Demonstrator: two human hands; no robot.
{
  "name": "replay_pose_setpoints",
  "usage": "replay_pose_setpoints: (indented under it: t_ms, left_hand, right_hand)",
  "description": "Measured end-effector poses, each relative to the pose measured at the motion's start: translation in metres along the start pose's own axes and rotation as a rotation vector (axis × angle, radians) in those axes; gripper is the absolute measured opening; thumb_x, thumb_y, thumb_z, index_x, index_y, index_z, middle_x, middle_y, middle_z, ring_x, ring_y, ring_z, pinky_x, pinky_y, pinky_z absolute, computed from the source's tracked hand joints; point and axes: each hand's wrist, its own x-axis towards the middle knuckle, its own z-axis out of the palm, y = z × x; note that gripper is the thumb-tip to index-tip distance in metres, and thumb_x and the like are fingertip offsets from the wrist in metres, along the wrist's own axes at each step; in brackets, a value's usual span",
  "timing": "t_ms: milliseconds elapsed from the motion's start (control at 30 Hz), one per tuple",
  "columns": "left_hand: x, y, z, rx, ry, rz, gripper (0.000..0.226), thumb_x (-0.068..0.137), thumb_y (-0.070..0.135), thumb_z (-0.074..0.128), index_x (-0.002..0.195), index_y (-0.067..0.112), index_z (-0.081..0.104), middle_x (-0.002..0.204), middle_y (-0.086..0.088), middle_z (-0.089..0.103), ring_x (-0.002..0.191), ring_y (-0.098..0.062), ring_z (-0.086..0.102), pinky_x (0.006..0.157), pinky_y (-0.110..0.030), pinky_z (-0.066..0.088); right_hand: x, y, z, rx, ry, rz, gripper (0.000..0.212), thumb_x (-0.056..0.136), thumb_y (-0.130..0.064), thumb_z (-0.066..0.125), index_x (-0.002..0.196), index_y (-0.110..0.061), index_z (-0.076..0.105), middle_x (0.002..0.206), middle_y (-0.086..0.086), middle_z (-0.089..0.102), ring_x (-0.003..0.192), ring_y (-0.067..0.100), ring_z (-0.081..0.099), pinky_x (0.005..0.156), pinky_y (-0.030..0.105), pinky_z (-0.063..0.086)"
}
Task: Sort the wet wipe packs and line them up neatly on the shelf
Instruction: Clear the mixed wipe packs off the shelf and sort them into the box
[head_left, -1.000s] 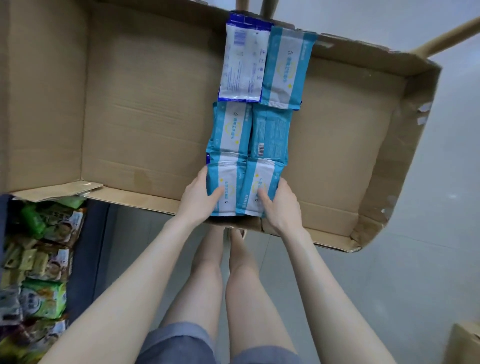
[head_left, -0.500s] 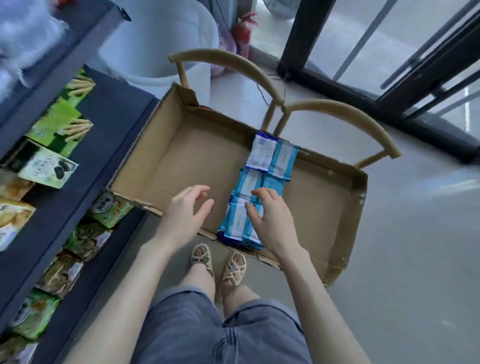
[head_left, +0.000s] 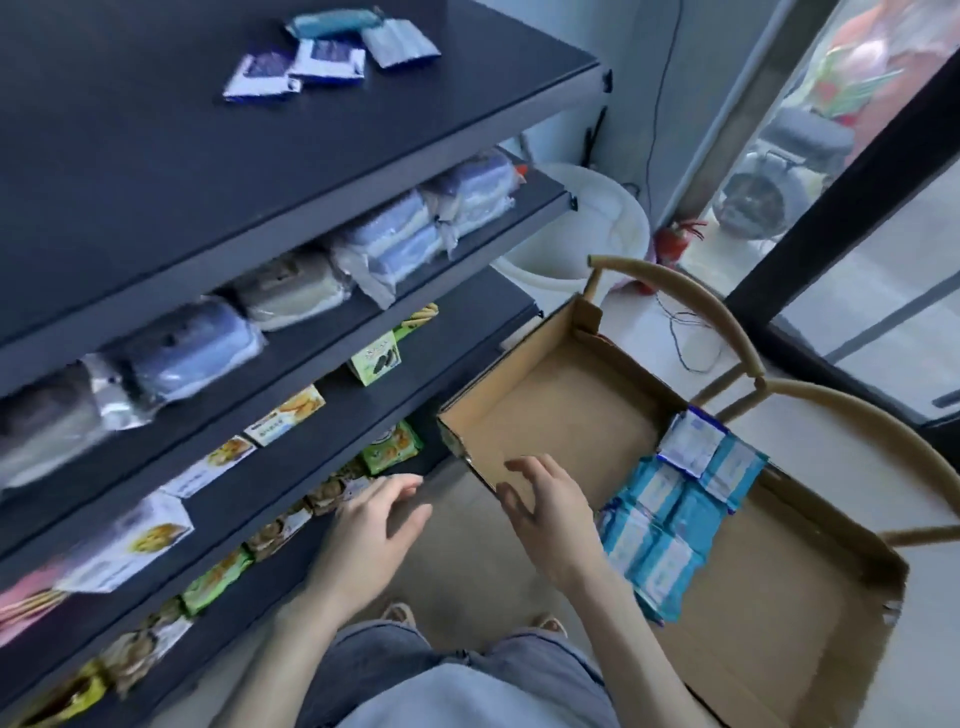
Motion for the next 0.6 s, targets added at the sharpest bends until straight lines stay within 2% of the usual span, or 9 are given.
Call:
replay_pose_setpoints:
  t_ms: [100, 233, 333, 433, 500, 600]
  left_hand:
    - [0.007, -0.029, -0.046, -0.002, 0.096, 0.021, 0.026, 0.091, 0.028, 0.060, 0.116, 0.021, 0.061, 0.109, 0.011, 0.061, 0.104, -0.008, 0.057, 0.085, -0.020, 0.042]
    - [0.029, -0.038, -0.106, -0.073, 0.234, 0.060, 0.025, 0.089, 0.022, 0.064, 0.114, 0.018, 0.062, 0.107, 0.010, 0.063, 0.100, -0.003, 0.058, 0.077, 0.000, 0.037]
    - [0.051, -0.026, -0.144, -0.142, 0.310, 0.126, 0.024, 0.090, 0.026, 0.062, 0.114, 0.027, 0.060, 0.106, 0.016, 0.064, 0.102, 0.005, 0.057, 0.085, -0.005, 0.040]
    - [0.078, -0.003, -0.176, -0.219, 0.370, 0.206, 0.023, 0.090, 0.024, 0.061, 0.113, 0.026, 0.060, 0.103, 0.016, 0.064, 0.098, 0.004, 0.059, 0.084, -0.005, 0.042]
    - [0.094, 0.015, -0.189, -0.261, 0.389, 0.257, 0.023, 0.090, 0.022, 0.061, 0.113, 0.024, 0.061, 0.101, 0.015, 0.065, 0.094, 0.001, 0.060, 0.081, -0.009, 0.045]
    - [0.139, 0.035, -0.213, -0.254, 0.449, 0.312, 0.024, 0.090, 0.021, 0.061, 0.113, 0.021, 0.061, 0.100, 0.012, 0.065, 0.091, -0.002, 0.062, 0.080, -0.016, 0.049]
  right_hand:
    - [0.023, -0.047, 0.020, 0.028, 0.012, -0.073, 0.026, 0.094, -0.022, 0.055, 0.118, -0.013, 0.060, 0.117, 0.004, 0.058, 0.103, 0.024, 0.056, 0.085, 0.030, 0.043]
    - [0.063, -0.100, 0.021, 0.037, 0.053, -0.190, 0.023, 0.093, -0.017, 0.058, 0.114, -0.011, 0.062, 0.115, 0.002, 0.061, 0.102, 0.023, 0.057, 0.084, 0.029, 0.045]
    - [0.099, -0.135, 0.002, 0.077, 0.085, -0.263, 0.020, 0.091, -0.014, 0.058, 0.110, -0.014, 0.063, 0.114, -0.001, 0.060, 0.091, 0.016, 0.058, 0.081, 0.032, 0.050]
    - [0.140, -0.166, -0.023, 0.104, 0.152, -0.317, 0.023, 0.095, -0.025, 0.052, 0.115, -0.017, 0.061, 0.116, -0.009, 0.056, 0.076, 0.006, 0.055, 0.079, 0.028, 0.049]
    - [0.163, -0.180, -0.040, 0.126, 0.209, -0.324, 0.025, 0.096, -0.029, 0.052, 0.117, -0.019, 0.060, 0.113, -0.015, 0.052, 0.078, 0.004, 0.052, 0.080, 0.026, 0.049]
    - [0.215, -0.192, -0.066, 0.166, 0.280, -0.355, 0.022, 0.095, -0.026, 0.054, 0.115, -0.019, 0.062, 0.112, -0.014, 0.054, 0.088, 0.004, 0.056, 0.077, 0.021, 0.051]
